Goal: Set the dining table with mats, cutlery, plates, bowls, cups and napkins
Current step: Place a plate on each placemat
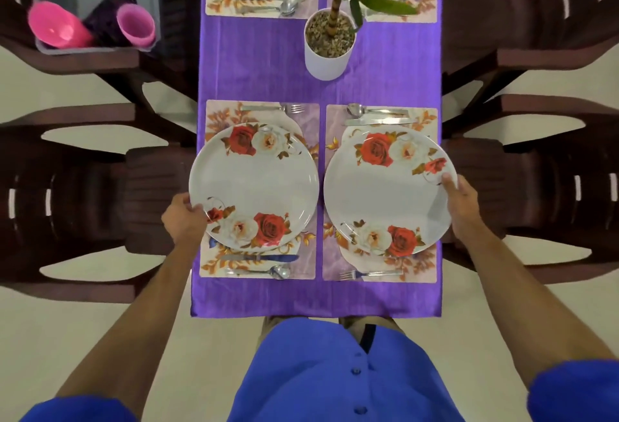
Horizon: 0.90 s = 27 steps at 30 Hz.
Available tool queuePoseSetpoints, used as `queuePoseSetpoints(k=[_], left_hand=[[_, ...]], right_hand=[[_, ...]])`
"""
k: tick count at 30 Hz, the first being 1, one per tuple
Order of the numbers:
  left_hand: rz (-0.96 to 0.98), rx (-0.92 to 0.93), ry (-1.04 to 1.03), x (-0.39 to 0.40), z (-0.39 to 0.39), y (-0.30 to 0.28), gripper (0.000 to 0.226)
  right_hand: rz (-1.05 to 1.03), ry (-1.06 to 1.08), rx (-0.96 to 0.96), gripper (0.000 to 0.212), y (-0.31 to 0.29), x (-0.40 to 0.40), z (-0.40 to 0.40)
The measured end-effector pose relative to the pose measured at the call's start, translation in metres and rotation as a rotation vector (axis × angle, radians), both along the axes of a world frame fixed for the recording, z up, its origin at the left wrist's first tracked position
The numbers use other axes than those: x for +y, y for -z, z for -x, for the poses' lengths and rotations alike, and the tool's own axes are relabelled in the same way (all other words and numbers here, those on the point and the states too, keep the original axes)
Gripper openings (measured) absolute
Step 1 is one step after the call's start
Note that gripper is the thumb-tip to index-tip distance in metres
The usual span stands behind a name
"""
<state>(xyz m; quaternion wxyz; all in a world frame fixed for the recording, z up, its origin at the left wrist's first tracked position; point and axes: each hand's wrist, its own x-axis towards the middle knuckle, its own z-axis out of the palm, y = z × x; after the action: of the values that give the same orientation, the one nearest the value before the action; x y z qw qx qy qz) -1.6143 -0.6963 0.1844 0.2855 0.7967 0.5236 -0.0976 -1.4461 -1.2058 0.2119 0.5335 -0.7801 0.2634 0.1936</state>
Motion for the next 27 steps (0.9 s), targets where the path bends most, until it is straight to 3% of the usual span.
queuePoseSetpoints(k=[5,8,13,27], left_hand=[[-0.003,-0.011,0.034,0.0,0.003,0.001,0.032],[-0.006,-0.002,0.029,0.0,0.002,0.001,0.032],[0.022,-0.046,0.037,-0.002,0.007,-0.002,0.033],[0.15,-0.095,0.097,0.006,0.017,-0.004,0.038]], right_hand=[[0.437,-0.179,0.022,0.033,0.015,-0.002,0.01],[0.585,-0.207,0.013,0.033,0.018,0.005,0.015],[0.546,-0.1,0.117,0.034,0.011,0.018,0.014],[0.577,-0.074,0.084,0.036,0.0,0.03,0.006]])
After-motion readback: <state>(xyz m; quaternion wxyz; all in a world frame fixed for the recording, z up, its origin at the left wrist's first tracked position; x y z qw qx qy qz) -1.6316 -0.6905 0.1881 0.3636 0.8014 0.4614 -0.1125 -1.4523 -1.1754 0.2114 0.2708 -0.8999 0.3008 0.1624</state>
